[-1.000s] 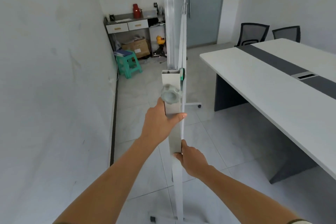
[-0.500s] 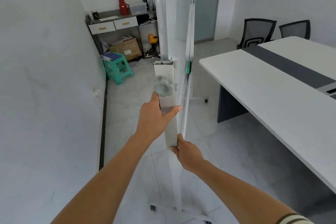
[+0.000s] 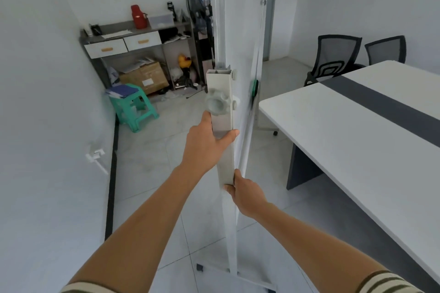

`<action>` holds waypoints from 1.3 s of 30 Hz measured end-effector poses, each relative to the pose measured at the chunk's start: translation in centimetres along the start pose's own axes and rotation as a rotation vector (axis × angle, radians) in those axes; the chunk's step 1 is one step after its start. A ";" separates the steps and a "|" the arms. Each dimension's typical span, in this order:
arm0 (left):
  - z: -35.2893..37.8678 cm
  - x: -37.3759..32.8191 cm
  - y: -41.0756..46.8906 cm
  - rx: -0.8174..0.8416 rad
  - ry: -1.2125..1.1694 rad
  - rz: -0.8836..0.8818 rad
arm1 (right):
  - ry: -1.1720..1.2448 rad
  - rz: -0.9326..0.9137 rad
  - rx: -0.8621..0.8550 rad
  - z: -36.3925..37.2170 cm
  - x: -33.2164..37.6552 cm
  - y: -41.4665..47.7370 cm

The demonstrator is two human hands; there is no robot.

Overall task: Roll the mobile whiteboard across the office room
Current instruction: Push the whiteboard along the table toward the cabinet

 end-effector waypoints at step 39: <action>19.1 14.2 79.4 0.274 -0.154 0.147 | 0.059 0.285 -0.107 -15.9 -7.2 78.3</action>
Point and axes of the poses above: each hand's wrist, its own y-axis towards the middle knuckle, its own z-axis out of the palm, x = y × z, the point moved 5 cm from there along y, towards the middle knuckle
